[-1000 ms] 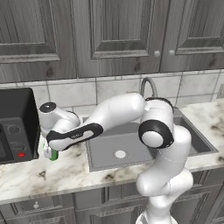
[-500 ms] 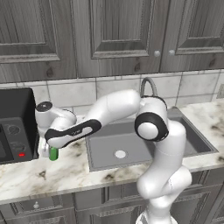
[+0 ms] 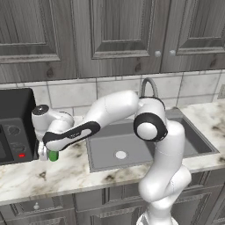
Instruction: Move any existing items from the left basin to the right basin for drying. Then move the cup from the counter to the left basin of the sink for washing.
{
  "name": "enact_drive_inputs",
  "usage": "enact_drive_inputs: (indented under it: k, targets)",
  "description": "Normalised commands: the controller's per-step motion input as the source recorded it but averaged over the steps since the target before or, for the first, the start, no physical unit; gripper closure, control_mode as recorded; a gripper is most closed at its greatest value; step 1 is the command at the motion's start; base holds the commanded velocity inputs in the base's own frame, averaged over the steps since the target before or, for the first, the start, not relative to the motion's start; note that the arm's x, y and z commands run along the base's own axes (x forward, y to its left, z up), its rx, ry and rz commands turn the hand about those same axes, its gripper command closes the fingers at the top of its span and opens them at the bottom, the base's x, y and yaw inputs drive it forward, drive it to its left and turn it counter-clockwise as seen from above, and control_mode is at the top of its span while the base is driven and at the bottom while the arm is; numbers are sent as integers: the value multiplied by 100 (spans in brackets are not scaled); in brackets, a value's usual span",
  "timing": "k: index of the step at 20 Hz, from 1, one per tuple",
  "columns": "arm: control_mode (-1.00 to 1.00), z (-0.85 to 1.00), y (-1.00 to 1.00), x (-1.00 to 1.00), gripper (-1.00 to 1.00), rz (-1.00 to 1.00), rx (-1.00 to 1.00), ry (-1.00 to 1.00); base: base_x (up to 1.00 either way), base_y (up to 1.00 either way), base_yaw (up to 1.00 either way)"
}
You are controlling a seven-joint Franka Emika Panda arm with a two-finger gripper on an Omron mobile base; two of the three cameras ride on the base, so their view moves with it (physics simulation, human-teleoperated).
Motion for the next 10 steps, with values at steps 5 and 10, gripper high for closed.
enact_drive_inputs:
  k: [5,10]
  targets:
    - [-100,-15,0,0,-100,0,0,0,0,0,0]
    - [-100,-13,0,0,-100,0,0,0,0,0,0]
